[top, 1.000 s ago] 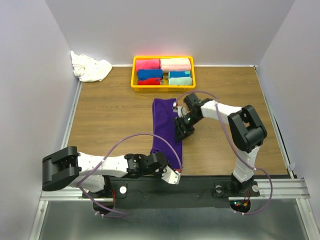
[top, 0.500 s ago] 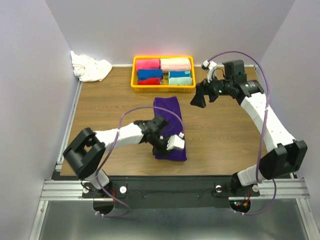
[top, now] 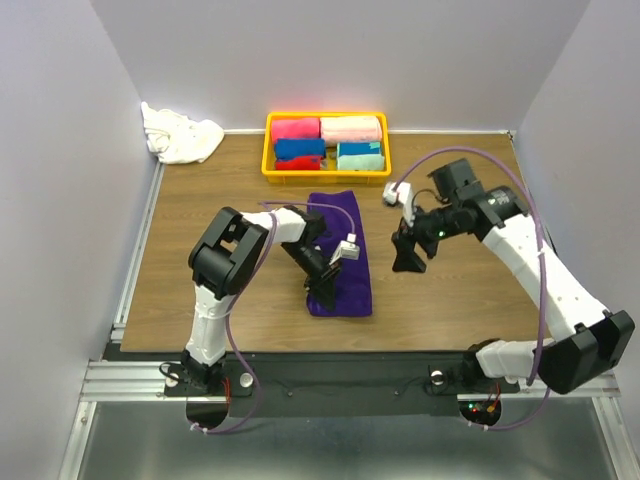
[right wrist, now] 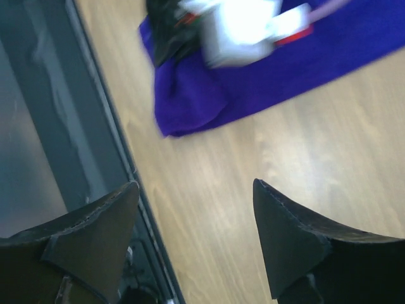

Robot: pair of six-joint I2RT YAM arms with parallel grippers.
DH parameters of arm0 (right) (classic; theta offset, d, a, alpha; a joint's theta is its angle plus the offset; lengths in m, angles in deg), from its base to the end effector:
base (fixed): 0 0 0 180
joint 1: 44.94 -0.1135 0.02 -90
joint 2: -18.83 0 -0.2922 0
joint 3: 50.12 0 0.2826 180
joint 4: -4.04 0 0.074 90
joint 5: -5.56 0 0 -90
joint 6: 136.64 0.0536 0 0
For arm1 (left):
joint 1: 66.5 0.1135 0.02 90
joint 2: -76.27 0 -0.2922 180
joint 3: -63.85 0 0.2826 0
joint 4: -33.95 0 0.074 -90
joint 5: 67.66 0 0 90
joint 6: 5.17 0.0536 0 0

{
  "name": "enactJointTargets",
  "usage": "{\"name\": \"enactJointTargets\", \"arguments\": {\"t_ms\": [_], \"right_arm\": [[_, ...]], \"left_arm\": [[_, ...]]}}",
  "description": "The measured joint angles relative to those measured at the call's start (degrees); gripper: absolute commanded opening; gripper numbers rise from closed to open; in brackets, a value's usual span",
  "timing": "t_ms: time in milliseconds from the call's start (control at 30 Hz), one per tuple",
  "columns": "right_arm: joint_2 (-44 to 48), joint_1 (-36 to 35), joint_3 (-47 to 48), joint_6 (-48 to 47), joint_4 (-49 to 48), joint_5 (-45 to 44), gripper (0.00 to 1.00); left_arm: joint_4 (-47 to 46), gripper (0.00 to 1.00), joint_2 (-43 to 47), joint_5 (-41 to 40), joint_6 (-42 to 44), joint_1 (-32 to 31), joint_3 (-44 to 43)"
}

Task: Roll the towels
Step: Roll the towel

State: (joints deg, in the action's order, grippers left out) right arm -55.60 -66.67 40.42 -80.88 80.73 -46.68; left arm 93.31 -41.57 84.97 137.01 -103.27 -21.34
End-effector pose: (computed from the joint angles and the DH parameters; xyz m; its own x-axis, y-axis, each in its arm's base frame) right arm 0.2389 0.1305 0.3720 -0.3470 -0.6172 -0.7062 -0.9282 0.3336 0.1646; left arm 0.2847 -0.2721 0.1208 -0.2932 0.6725 -0.6796 0.7858 -0.2353 -0.5719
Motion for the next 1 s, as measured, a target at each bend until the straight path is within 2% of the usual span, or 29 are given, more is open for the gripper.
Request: {"name": "enactJointTargets", "arguments": {"t_ms": [133, 233, 367, 533, 667, 800, 867, 1000], "right_arm": [[2.3, -8.0, -5.5, 0.0, -2.1, -4.7, 0.72], [3.0, -13.8, -10.6, 1.5, -6.8, -9.0, 0.73], [0.5, -20.5, -16.7, 3.8, -15.7, -16.2, 0.73], [-4.9, -29.9, -19.7, 6.6, -27.2, -22.8, 0.73], [-6.9, -35.3, -22.5, 8.7, -34.5, -25.2, 0.73], [-8.2, -37.8, -26.4, 9.8, -40.9, -27.3, 0.70], [-9.1, -37.9, -28.2, 10.1, -43.2, -28.9, 0.68], [-11.0, -37.8, -30.6, 10.1, -47.5, -31.4, 0.45]], "left_arm": [[3.4, 0.22, -3.1, 4.2, 0.4, 2.1, -0.8], [4.1, 0.22, -3.6, 4.9, -0.2, 2.4, -0.8], [5.4, 0.22, -5.4, 5.8, -2.0, 2.4, -1.7], [6.2, 0.22, -6.9, 7.0, -4.5, 2.5, -2.4], [7.0, 0.22, -7.7, 7.0, -5.6, 2.6, -3.3], [8.0, 0.23, -8.5, 7.1, -6.0, 3.1, -4.1], [8.3, 0.24, -8.8, 7.3, -6.1, 3.3, -4.4], [8.9, 0.25, -9.0, 7.5, -6.0, 3.7, -4.5]]}}
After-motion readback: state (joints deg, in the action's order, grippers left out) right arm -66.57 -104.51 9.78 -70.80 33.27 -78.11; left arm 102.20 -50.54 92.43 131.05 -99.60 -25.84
